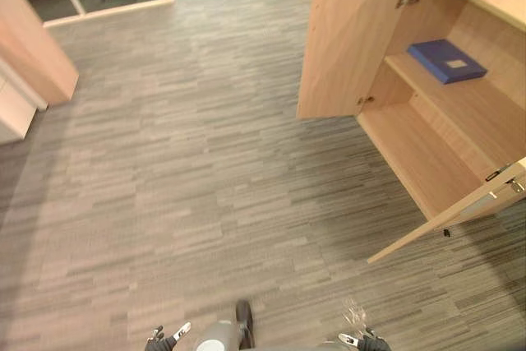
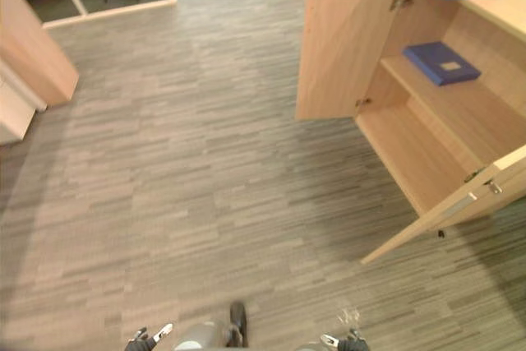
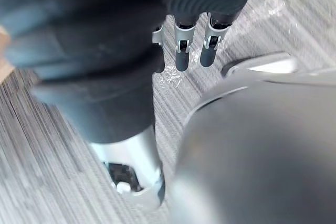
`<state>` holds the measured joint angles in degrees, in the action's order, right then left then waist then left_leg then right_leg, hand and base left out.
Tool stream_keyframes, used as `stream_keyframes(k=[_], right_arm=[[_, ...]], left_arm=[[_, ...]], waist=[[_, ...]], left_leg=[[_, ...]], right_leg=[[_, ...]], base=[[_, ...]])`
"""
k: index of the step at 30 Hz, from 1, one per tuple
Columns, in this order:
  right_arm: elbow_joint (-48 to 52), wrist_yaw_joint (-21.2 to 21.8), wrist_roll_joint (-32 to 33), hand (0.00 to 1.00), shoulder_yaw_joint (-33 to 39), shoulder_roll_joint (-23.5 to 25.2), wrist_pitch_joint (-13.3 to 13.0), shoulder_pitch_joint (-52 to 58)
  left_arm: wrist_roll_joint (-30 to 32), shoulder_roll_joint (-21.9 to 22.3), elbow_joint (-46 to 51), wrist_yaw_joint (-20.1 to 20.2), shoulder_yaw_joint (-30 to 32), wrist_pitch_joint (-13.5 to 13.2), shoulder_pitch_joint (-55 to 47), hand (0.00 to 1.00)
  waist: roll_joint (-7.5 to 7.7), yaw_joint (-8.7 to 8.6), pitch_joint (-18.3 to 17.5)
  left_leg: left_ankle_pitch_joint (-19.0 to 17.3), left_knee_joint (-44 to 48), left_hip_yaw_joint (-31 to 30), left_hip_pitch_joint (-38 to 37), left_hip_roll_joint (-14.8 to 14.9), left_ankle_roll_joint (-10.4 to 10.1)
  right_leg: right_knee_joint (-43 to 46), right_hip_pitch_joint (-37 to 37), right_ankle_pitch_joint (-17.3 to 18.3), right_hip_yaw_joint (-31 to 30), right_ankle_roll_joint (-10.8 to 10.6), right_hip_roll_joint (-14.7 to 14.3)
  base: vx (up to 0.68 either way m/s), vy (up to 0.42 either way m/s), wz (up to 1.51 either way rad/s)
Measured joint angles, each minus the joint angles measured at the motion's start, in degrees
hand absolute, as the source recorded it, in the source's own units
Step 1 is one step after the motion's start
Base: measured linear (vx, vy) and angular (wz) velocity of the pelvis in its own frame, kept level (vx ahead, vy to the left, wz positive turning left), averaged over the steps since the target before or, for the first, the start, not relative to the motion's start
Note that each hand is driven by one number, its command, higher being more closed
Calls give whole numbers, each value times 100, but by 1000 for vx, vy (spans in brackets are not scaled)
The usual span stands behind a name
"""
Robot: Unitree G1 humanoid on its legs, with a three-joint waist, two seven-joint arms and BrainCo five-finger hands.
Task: Walk over to the cabinet, pick up the folder, carry it to the office cabinet, place the folder inside the office cabinet, then close the office cabinet door
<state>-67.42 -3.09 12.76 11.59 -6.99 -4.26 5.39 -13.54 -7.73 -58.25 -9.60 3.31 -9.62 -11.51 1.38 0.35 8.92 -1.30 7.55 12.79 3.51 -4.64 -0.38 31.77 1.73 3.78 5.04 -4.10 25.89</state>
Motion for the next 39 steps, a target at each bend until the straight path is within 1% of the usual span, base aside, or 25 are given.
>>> stream_keyframes(k=[2,4,5,6,7,9,10,12,13,15,17,18,19,20,21,22,24,27,29,31,34,35,36,38,39], right_arm=[[201,39,-24,0,65,80,15,135],[203,20,-22,0,51,96,32,149],[205,10,-24,0,54,95,44,139],[211,6,-25,0,47,97,48,99],[300,-11,-18,0,-19,116,53,45],[411,-78,-9,0,-222,136,59,-36],[408,-107,13,0,-414,57,61,-179],[415,-240,159,0,-575,80,55,-345],[426,-260,185,0,-648,74,40,-394],[446,-269,165,0,-661,-73,-4,-474],[398,-269,154,0,-653,-20,-22,-477],[315,-269,167,0,-634,31,-26,-439],[250,-268,179,0,-630,-20,-24,-362],[237,-273,176,0,-671,-83,-21,-315],[117,-280,175,0,-667,-153,4,-314],[-16,-278,177,0,-649,-179,15,-330],[-173,-283,175,0,-659,-154,27,-337],[-323,-281,143,0,-652,-145,84,-295],[-322,-269,-59,0,-660,-136,78,-335],[-321,-268,-61,0,-666,-127,66,-351],[-258,-267,-59,0,-657,-103,66,-352],[-242,-266,-57,0,-649,-83,66,-352],[-235,-259,-54,0,-597,-24,67,-347],[-179,-258,-39,0,-316,8,64,-403],[-174,-247,-43,0,-60,31,67,-385]], left_arm=[[6,-71,24,11,-66,17,15,0],[47,-63,44,10,-162,17,85,0],[83,-62,45,10,-236,23,177,0],[121,-60,46,10,-262,26,224,0],[233,-54,50,12,-344,28,347,0],[272,-54,98,22,-600,28,553,0],[305,-32,106,82,-860,29,772,0],[488,36,178,126,-1065,6,902,0],[550,172,164,128,-1113,10,942,0],[723,413,141,138,-1111,23,885,0],[747,378,19,169,-1071,67,919,0],[735,341,35,178,-983,82,916,0],[719,357,62,181,-919,73,883,0],[697,379,101,186,-893,47,849,0],[653,388,206,183,-715,46,821,0],[623,392,206,175,-613,44,764,0],[591,335,192,142,-401,60,655,0],[446,303,261,101,-296,21,670,0],[408,320,269,86,-154,-7,677,0],[304,370,264,41,-1,-25,656,0],[221,371,234,3,-5,-41,654,0],[199,369,237,1,1,-45,656,0],[173,334,199,-2,4,-59,664,0],[168,360,63,-4,30,-68,664,0],[175,361,25,-3,-36,-86,638,0]], waist=[[105,-201,10],[54,-335,6],[2,-346,35],[-52,-349,35],[-115,-401,137],[-160,-424,225],[-138,-416,249],[-3,-401,247],[63,-426,277],[-262,-442,227],[-259,-473,221],[-181,-512,239],[-353,-442,231],[-383,-434,199],[-386,-375,259],[-470,-350,224],[-387,-282,207],[-300,-162,196],[-257,-92,210],[-271,-57,201],[-293,-3,130],[-276,33,121],[-164,98,33],[-106,149,24],[-95,132,14]], left_leg=[[-131,-245,27,-730,-366,318],[-169,-386,-92,-1088,-400,387],[-175,-553,-122,-1334,-333,406],[-188,-590,-119,-1423,-269,389],[-222,-633,-106,-1550,-54,333],[-302,-660,-106,-1653,219,204],[-389,-679,-77,-1721,348,64],[-521,-748,-52,-1880,301,-125],[-687,-778,-67,-2165,295,-186],[-932,-713,77,-2361,728,-365],[-1227,400,92,-2035,1080,-522],[-1226,1710,83,-1524,1411,-520],[-948,2922,250,-1059,1964,-312],[-841,3650,345,-792,2237,-324],[-857,4813,307,-523,2572,-375],[-927,5274,231,-363,2627,-387],[-1145,5439,259,159,2365,-311],[-1306,3874,79,646,1865,-343],[-1184,1932,-760,784,1475,-517],[-911,572,-1750,780,1426,-677],[-561,597,-1896,873,1189,-584],[-441,679,-1917,834,1077,-468],[-297,672,-1673,687,863,-285],[30,245,-1268,174,433,-141],[388,-112,-1024,-342,85,49]], right_leg=[[2346,-785,-669,231,1078,713],[3110,-1032,-416,753,943,786],[3137,-1192,144,1144,737,567],[3001,-1278,395,1294,629,379],[2345,-1351,770,1709,276,-100],[975,-1469,837,2288,118,-695],[-290,-1563,590,2500,181,-1067],[-1291,-1555,-107,2508,408,-1277],[-1295,-1480,-553,2391,1034,-1296],[-1152,-1377,-99,2463,890,-1715],[-1292,-1140,161,2539,947,-2012],[-1786,-774,214,2673,903,-2267],[-1983,-373,468,2963,730,-2495],[-1630,-359,604,2891,934,-2450],[-1528,-180,694,2738,981,-2636],[-1702,10,709,2541,991,-2830],[-2073,355,667,2110,967,-3004],[-2511,668,521,1572,935,-3007],[-2861,929,429,1128,913,-3032],[-3163,1193,430,697,880,-3208],[-2982,1328,820,197,528,-3154],[-2801,1300,921,97,489,-3056],[-2268,1173,1182,49,304,-2732],[-271,426,1425,359,351,-2082],[1310,-108,1243,925,975,-1390]], base=[[376,329,4],[310,134,23],[370,83,7],[366,4,-9],[340,-73,-7],[367,-153,-3],[283,-165,-2],[292,-218,-3],[328,-237,-19],[362,-238,-29],[352,-301,-8],[345,-363,-1],[361,-343,-8],[417,-175,-40],[412,-65,-69],[413,-24,-101],[389,-92,-112],[370,-75,-103],[344,14,-102],[339,61,-105],[480,156,-96],[494,197,-88],[485,212,-89],[456,263,-81],[422,361,-40]])
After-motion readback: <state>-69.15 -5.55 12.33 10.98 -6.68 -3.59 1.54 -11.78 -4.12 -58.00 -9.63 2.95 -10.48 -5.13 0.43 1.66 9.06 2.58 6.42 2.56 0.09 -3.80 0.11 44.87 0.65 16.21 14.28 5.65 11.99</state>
